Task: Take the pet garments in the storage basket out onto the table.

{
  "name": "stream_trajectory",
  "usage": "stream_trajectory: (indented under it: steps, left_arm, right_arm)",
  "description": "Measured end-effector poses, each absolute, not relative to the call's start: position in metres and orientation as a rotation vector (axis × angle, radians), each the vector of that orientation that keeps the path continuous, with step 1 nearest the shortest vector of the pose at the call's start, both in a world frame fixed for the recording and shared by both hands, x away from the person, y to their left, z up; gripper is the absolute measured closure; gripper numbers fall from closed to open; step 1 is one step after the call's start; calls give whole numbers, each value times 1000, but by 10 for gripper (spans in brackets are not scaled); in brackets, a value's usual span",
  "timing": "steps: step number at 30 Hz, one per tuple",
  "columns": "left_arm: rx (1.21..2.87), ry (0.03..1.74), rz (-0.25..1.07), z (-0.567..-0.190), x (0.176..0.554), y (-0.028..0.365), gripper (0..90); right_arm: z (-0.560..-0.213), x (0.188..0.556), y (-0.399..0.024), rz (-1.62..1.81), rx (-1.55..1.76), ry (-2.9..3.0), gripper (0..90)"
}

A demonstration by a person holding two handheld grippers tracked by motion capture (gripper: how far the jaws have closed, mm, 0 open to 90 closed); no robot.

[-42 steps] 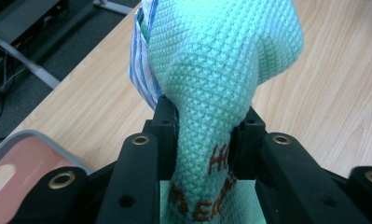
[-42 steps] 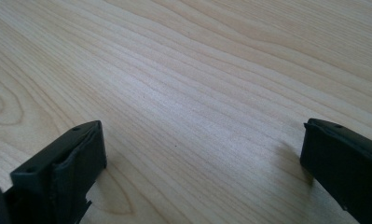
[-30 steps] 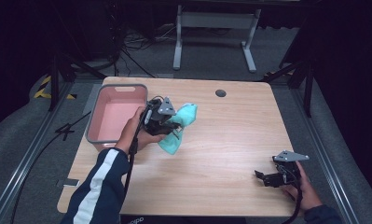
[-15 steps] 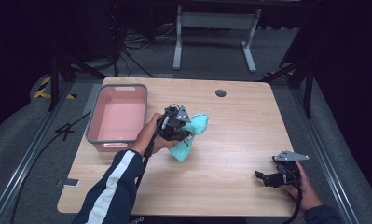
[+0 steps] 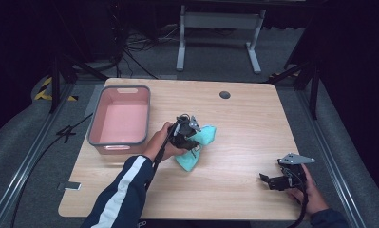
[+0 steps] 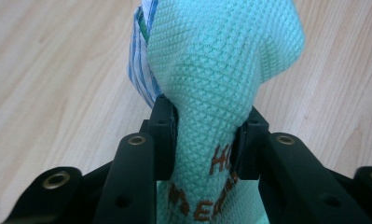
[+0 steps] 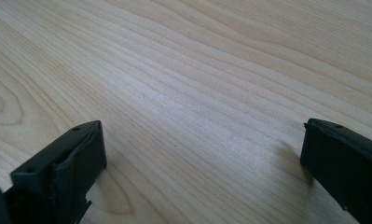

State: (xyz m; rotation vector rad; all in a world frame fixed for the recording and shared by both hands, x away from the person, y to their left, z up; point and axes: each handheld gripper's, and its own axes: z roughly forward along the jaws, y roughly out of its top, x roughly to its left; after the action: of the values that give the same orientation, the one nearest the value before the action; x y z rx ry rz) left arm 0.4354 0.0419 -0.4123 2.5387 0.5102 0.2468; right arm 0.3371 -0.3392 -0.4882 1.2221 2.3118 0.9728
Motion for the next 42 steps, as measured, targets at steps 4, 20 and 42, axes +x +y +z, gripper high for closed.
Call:
stream_trajectory:
  steps: [4,20,42]
  left_arm:
    - [2556,516,221,-426,436,35,650]
    - [2605,495,180,-448,435,19,585]
    - [2584,514,189,-436,430,19,284]
  right_arm:
    - [-488,337,-339,972,1222,2312,5]
    - [-488,337,-339,973,1222,2312,5]
    - [-488,337,-339,973,1222,2312,5]
